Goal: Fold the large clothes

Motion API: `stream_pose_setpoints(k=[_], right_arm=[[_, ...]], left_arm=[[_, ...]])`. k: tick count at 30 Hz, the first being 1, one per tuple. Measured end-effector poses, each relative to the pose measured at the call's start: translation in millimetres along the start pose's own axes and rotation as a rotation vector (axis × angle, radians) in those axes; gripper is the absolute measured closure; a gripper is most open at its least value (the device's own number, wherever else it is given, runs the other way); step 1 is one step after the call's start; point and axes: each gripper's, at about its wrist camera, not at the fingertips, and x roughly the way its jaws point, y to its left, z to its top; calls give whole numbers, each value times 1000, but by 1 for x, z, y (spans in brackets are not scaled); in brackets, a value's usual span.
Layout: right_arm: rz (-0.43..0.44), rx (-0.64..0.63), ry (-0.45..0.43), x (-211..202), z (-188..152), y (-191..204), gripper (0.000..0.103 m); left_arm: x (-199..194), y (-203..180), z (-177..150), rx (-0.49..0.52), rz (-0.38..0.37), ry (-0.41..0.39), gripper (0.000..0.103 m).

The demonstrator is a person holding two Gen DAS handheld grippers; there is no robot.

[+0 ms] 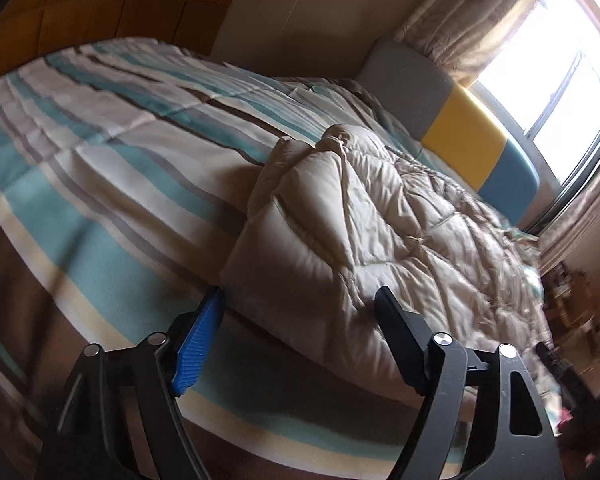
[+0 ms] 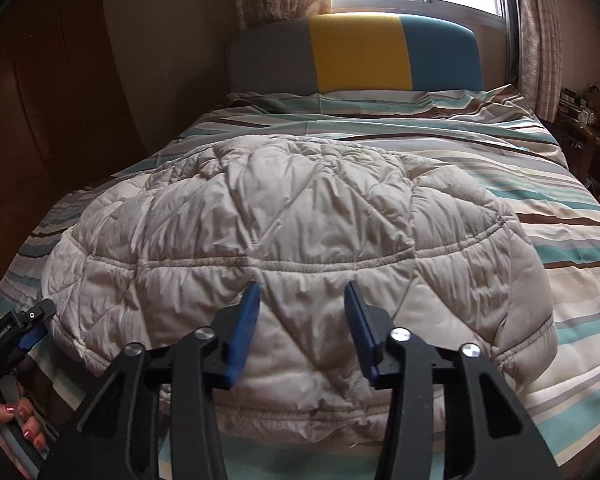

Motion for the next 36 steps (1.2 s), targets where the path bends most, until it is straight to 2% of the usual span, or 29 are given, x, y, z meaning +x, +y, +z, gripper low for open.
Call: stream_pose_setpoints(k=[2, 7, 10, 13, 14, 21, 25, 26, 30, 31, 33, 36], right_arm=[[29, -23, -19, -1, 0, 10, 77], [53, -74, -24, 10, 3, 27, 86], [61, -73, 4, 29, 6, 31, 87], [29, -118, 96, 60, 0, 34, 87], [29, -139, 102, 67, -4, 34, 87], [23, -155, 82, 76, -12, 34, 87], [12, -165, 74, 78, -14, 36, 87], [11, -166, 73, 78, -14, 38, 87], [24, -154, 68, 77, -15, 36, 87], [27, -152, 67, 76, -15, 35, 87], [31, -148, 66, 74, -15, 33, 87], [38, -133, 66, 70, -14, 28, 87]], left_arm=[[2, 1, -2, -29, -22, 5, 26], [11, -1, -8, -64, -93, 30, 26], [21, -2, -8, -104, -129, 46, 22], [29, -1, -6, -145, -151, 35, 21], [31, -2, -5, -149, -154, 25, 21], [48, -9, 0, -191, -137, -19, 21], [54, -1, 5, -317, -176, -42, 21], [55, 3, 6, -353, -186, -46, 24], [64, 18, 8, -500, -213, -36, 46], [64, 19, 7, -517, -218, -35, 48], [61, 13, 8, -489, -205, -37, 59], [49, 1, 13, -435, -194, -67, 71]])
